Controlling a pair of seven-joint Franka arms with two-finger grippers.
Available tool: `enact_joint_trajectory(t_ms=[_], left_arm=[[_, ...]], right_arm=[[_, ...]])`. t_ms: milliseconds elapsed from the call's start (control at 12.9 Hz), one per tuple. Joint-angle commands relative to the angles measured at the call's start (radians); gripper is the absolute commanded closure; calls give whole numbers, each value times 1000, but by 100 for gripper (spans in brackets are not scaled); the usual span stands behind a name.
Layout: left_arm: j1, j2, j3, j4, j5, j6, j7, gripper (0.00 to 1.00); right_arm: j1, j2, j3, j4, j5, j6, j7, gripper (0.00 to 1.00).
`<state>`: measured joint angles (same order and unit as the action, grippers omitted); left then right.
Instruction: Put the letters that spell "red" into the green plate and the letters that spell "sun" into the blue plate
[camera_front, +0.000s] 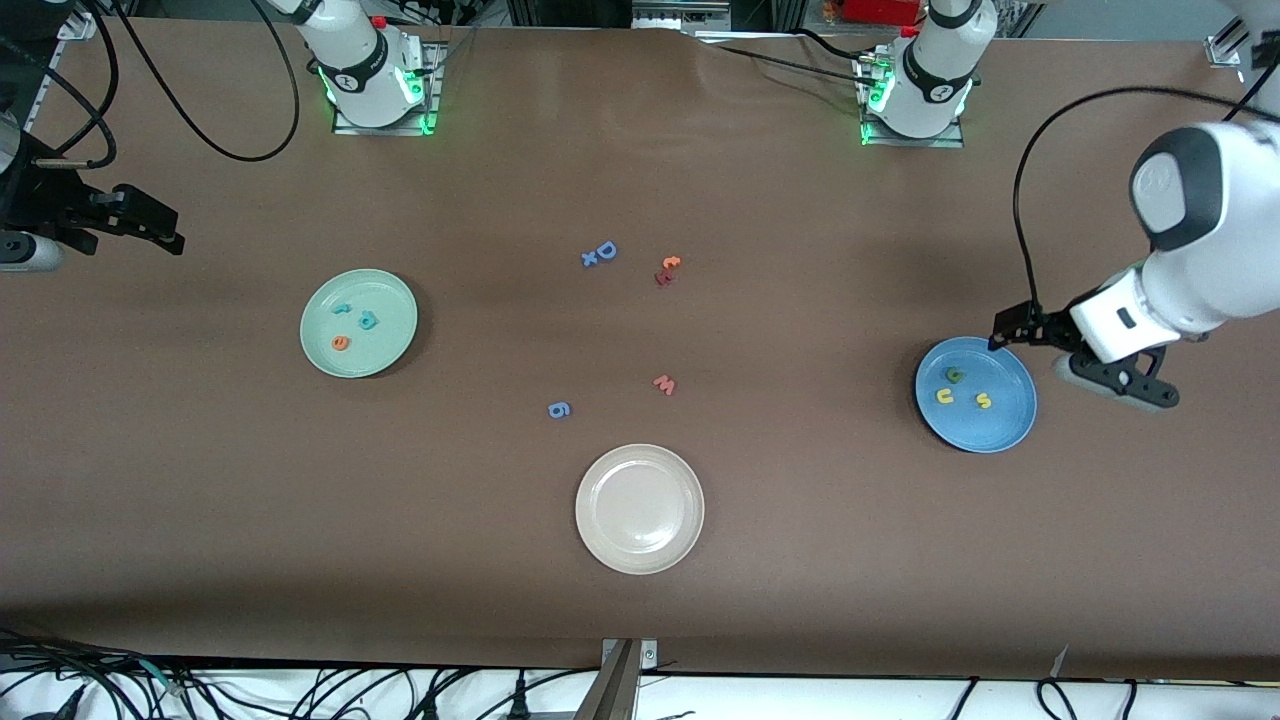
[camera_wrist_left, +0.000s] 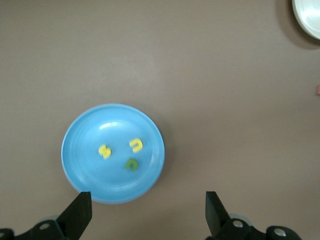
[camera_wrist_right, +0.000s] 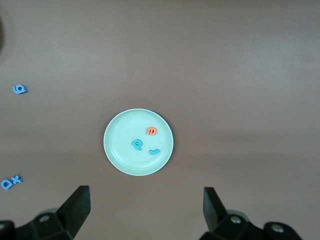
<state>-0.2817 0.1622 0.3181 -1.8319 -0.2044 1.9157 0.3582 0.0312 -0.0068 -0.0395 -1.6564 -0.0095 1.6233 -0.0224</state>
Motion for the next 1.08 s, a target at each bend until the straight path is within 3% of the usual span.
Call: enact_joint_trajectory(t_ms=[0,77,155,309,386,773,1005], left_arm=[[-5,-26,-14,107,42,-189,-132,0],[-7,-24,-20,149,48,-240,-177,0],[12,-29,-95,164,89,-250,-241,0],[192,-65,-390,163,248,-245,-374,0],[244,-72,-448,158,275,-242,-460,0],[343,-156,-462,109,183,-94,-481,0],[366,-203,-452,88,185,-99,-476,0]], right_arm=[[-11,-2,12,9,-12,-14,-2,0],[-11,-2,12,9,-12,-14,-5,0],[-11,-2,12,9,-12,-14,-7,0],[-11,-2,12,9,-14,-14,-4,0],[-11,-2,12,10,-12,-14,-5,0],[-11,-2,12,9,-14,-14,-5,0],[-11,-2,12,9,-14,-14,-7,0]])
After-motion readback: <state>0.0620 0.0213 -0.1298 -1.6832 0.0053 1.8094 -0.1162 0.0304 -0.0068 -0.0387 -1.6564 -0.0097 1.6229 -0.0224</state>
